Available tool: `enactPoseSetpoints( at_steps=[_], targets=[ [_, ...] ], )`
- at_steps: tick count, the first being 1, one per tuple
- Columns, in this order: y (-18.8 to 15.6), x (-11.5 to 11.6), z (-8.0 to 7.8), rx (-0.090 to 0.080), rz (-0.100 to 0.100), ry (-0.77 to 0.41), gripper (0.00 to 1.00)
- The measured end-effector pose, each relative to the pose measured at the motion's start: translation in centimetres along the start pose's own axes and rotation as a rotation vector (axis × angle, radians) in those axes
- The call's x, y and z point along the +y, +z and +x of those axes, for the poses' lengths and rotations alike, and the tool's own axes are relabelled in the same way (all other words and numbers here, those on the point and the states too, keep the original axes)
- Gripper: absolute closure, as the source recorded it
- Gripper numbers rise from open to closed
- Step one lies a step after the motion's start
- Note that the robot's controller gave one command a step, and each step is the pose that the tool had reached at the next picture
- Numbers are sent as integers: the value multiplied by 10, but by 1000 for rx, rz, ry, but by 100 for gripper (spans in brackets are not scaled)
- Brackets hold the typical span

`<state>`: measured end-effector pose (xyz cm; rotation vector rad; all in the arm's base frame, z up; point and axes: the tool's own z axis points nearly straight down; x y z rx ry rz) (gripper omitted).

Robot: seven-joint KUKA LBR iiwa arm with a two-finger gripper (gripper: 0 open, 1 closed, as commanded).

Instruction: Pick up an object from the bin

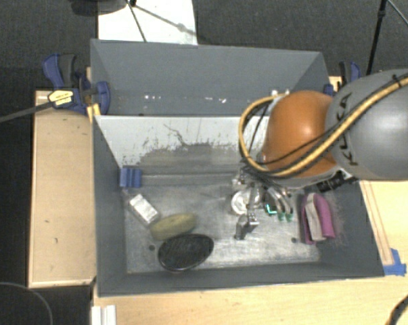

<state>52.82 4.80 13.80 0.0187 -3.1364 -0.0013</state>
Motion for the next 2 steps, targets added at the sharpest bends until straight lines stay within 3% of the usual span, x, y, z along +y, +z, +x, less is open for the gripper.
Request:
enactPoseSetpoints(
  at_steps=[1,2],
  targets=[
    [66,-42,-15,-15,-3,99,0],
    [63,-41,-16,-19,-2,98,100]
  ],
)
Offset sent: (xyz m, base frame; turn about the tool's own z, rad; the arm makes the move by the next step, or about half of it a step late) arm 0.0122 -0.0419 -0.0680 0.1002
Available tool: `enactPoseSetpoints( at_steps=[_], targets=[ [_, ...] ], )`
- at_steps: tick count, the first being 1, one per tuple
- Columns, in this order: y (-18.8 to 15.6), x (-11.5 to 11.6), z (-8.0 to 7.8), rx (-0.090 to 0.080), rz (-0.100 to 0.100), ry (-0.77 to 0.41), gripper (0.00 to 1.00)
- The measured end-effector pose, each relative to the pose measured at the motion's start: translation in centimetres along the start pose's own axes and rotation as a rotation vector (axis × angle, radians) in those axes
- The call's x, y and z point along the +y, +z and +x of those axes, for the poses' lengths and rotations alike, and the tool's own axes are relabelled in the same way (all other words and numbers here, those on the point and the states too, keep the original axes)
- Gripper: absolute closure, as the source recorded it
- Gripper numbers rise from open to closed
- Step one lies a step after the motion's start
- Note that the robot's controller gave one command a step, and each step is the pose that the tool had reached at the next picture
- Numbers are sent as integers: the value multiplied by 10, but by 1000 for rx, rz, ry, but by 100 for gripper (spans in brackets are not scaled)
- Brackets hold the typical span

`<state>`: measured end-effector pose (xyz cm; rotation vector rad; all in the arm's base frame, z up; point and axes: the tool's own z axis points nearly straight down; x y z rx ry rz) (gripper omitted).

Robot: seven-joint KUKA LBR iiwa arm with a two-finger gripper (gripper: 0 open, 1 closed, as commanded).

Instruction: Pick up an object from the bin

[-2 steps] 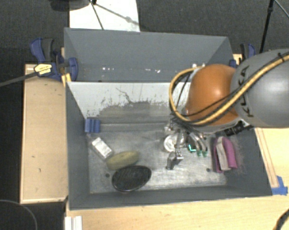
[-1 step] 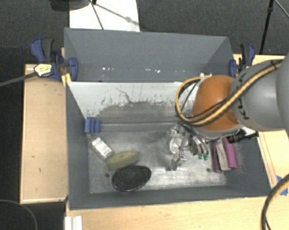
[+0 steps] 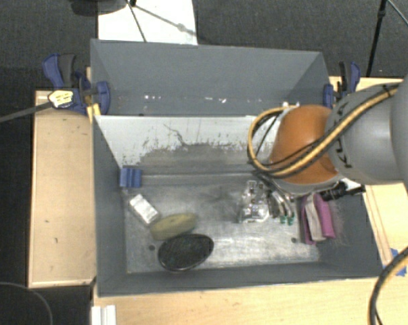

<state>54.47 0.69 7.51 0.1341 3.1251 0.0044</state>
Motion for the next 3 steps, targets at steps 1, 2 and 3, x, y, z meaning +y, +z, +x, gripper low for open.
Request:
enactPoseSetpoints(
  at_steps=[1,2,3],
  targets=[
    [-144,3,0,2,1,-4,100],
    [-139,3,2,10,2,-3,0],
    [2,-7,-37,8,-1,-523,0]
  ],
)
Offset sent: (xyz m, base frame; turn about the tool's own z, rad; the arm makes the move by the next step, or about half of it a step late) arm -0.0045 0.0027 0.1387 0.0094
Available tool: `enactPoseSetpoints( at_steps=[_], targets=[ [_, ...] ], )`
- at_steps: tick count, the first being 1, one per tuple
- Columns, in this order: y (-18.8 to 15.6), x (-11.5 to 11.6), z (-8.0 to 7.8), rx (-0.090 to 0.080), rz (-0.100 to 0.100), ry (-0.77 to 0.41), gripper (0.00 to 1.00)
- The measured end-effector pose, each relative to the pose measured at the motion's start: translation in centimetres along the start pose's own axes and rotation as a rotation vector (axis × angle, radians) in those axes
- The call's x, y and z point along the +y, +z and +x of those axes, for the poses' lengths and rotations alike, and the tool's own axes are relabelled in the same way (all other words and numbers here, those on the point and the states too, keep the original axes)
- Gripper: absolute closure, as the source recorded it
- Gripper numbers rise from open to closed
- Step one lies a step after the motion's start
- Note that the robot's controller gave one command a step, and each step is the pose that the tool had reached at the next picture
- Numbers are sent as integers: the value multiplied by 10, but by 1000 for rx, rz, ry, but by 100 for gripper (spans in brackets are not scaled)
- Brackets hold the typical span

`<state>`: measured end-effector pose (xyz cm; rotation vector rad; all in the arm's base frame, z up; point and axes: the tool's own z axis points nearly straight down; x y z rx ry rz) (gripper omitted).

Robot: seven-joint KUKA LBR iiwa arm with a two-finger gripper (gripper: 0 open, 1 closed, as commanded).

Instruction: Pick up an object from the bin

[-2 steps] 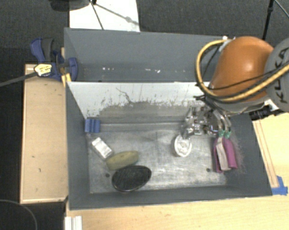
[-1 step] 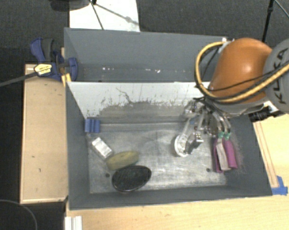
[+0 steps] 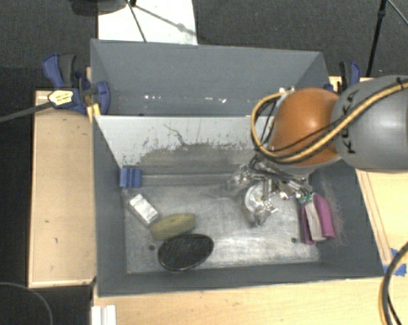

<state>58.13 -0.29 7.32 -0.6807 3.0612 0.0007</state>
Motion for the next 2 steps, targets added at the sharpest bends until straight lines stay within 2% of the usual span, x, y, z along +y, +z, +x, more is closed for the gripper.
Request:
enactPoseSetpoints(
  at_steps=[1,2],
  targets=[
    [0,-54,18,-5,4,-78,0],
    [-1,-51,15,-9,3,-78,100]
  ],
)
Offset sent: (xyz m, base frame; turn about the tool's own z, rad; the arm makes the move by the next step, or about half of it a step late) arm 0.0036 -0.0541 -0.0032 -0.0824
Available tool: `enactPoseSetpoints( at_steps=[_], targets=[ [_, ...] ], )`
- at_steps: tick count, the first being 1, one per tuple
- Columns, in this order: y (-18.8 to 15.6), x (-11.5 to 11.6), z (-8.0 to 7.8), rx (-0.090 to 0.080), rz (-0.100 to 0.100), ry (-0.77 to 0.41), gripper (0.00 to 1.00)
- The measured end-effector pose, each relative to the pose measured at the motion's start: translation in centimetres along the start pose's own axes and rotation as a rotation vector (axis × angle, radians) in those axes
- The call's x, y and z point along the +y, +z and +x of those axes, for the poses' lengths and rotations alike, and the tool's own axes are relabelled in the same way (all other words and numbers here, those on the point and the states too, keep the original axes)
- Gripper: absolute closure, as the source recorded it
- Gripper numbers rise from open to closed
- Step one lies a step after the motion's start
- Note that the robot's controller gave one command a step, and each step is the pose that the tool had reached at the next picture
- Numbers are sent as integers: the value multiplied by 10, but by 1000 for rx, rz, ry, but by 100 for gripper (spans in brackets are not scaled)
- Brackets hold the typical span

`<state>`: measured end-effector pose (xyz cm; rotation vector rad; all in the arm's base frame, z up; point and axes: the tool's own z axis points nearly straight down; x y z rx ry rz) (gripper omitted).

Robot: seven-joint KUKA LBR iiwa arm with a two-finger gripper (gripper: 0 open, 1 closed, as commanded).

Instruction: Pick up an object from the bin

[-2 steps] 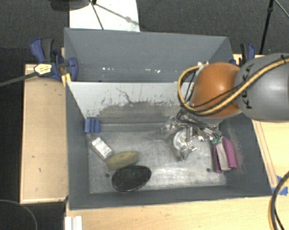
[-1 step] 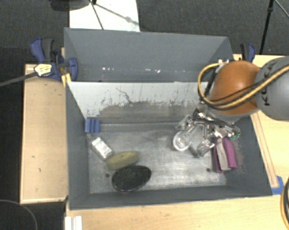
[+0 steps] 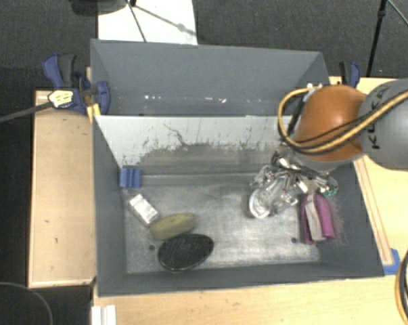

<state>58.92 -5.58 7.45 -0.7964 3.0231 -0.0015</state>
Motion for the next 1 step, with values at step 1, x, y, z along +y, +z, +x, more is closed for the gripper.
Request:
enactPoseSetpoints(
  at_steps=[1],
  targets=[
    [-145,-8,-2,4,2,40,100]
  ],
)
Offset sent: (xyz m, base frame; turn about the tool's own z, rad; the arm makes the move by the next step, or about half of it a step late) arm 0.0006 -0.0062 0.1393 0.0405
